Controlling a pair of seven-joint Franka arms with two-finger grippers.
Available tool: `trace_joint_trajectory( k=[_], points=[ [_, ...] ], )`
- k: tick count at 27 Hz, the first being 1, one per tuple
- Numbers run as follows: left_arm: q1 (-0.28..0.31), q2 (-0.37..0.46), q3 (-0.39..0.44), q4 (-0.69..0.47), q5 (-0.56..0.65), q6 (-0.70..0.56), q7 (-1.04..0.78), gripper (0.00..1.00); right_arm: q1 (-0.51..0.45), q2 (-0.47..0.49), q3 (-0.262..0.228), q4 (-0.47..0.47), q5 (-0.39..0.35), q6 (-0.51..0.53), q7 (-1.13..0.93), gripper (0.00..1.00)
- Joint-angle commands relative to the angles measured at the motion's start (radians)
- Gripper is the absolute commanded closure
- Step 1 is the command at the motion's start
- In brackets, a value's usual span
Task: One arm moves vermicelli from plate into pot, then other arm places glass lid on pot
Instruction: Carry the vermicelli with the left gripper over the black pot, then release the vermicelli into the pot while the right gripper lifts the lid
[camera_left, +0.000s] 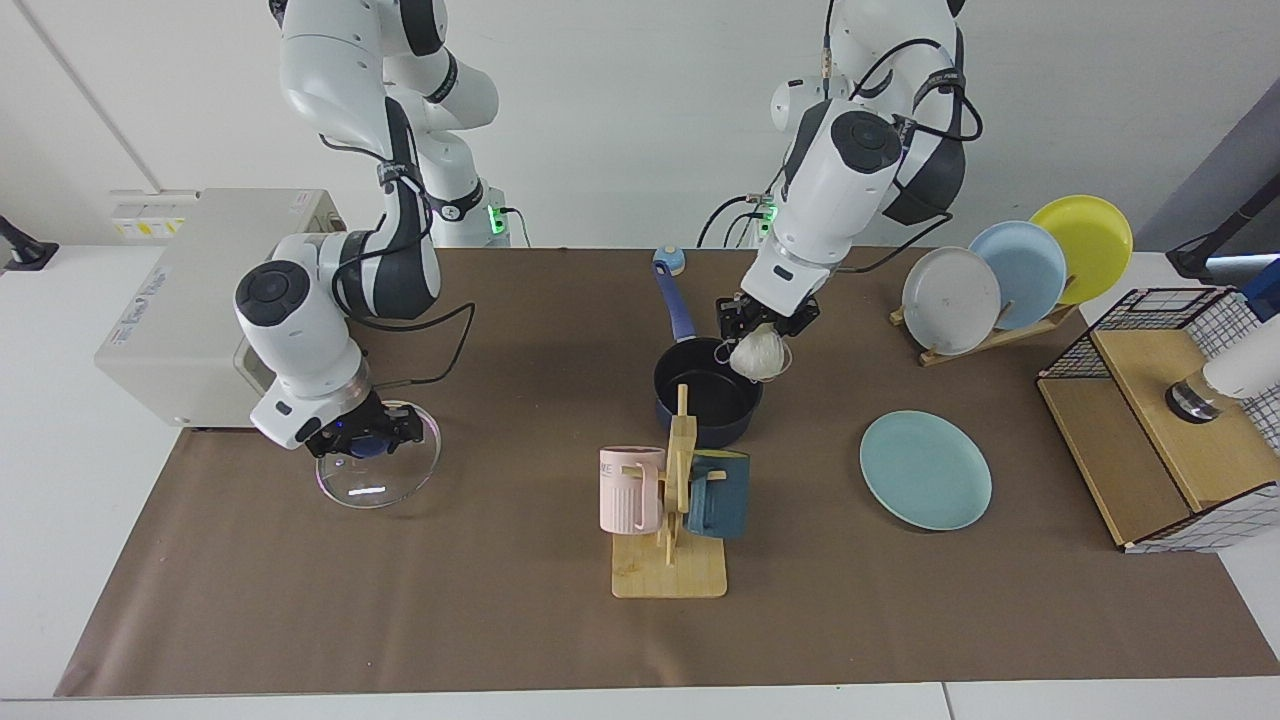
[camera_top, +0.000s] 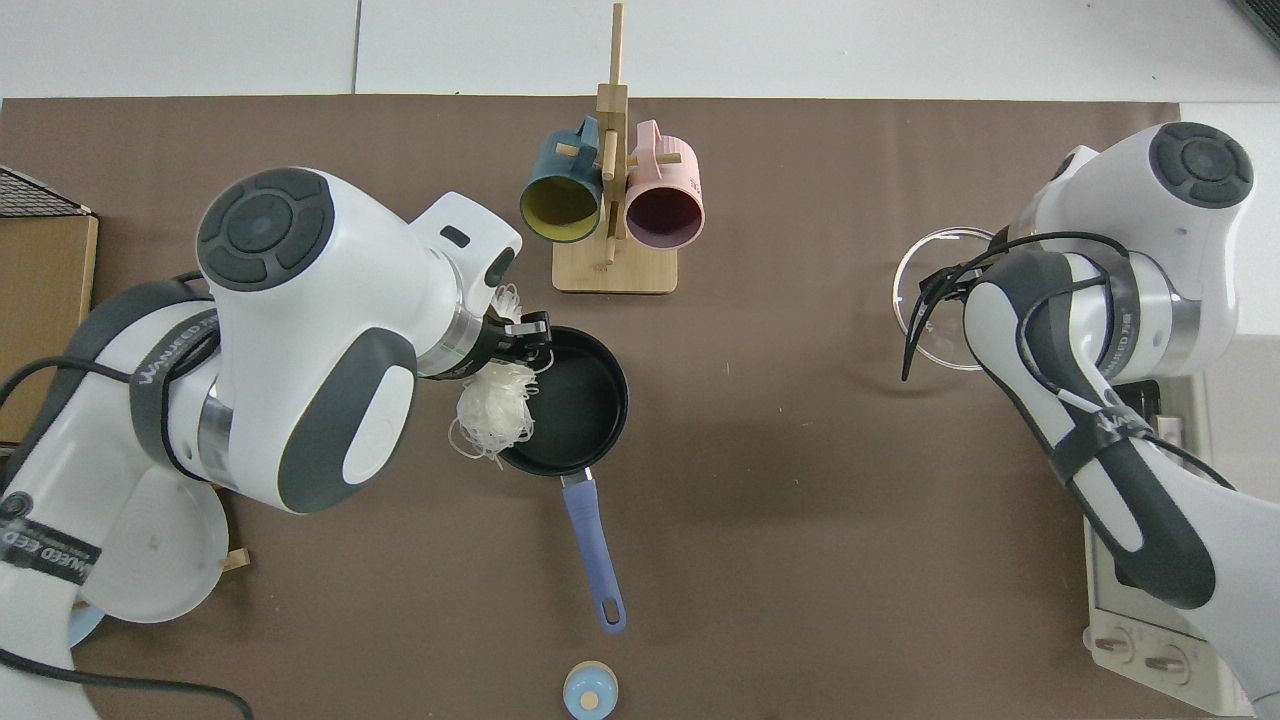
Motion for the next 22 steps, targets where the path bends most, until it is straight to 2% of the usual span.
trace_joint_trajectory(
  k=[1,11,15,22],
  points=[
    [-0.035,0.01,0.001,-0.065,-0.022,0.074,-0.037,1.0,0.008,-0.074,0.0,-0.014,0.022,-0.062,-0.025,1.0],
    [-0.054,0.062,-0.008,-0.154,-0.016,0.18,-0.028,1.0,0.022,-0.189,0.001,-0.015,0.025,-0.203,-0.025,1.0],
    [-0.055,0.089,-0.01,-0.2,-0.015,0.281,-0.011,1.0,0.025,-0.237,0.001,-0.017,0.025,-0.251,-0.025,1.0],
    [-0.078,0.128,-0.01,-0.206,-0.015,0.323,-0.021,1.0,0.059,-0.247,0.003,-0.026,0.025,-0.263,-0.012,1.0]
  ],
)
